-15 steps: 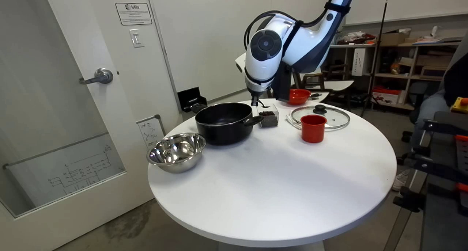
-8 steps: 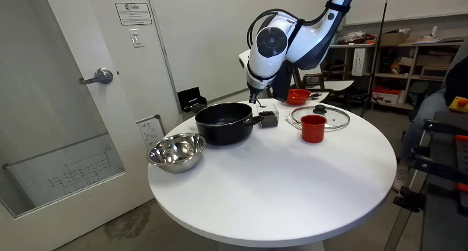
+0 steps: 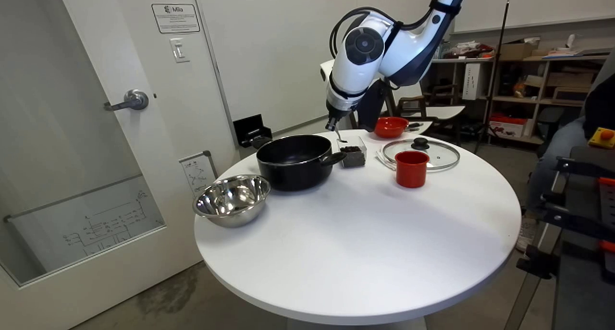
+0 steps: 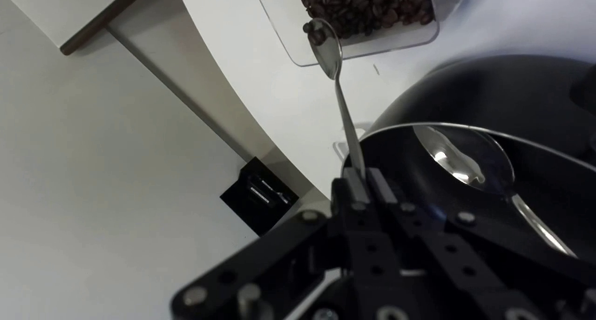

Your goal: Pick up the spoon from cup, then put it back in the cup

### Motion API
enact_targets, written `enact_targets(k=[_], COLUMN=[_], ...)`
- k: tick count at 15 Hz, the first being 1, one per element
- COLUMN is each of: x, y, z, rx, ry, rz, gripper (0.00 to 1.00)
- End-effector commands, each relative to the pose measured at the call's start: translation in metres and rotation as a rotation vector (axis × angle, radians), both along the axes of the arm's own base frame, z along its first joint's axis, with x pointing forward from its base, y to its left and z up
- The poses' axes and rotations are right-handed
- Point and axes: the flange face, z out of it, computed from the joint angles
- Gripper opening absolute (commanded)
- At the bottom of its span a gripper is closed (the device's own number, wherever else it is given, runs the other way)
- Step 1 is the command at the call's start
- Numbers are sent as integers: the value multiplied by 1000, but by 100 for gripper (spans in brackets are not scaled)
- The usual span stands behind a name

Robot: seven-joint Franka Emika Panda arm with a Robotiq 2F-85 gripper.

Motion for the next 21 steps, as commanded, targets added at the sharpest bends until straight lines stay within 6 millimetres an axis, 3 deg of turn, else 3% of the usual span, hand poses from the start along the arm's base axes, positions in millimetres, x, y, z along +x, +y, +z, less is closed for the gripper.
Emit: enact_targets(k=[1, 15, 18, 21], x=[6, 1, 1, 1], y=[-10, -32, -31, -16], z=[3, 9, 10, 19], rx=[62, 279, 213, 116], ry=[-32, -102, -112, -96], rz=[-4, -85, -72, -8], gripper=[1, 1, 1, 1])
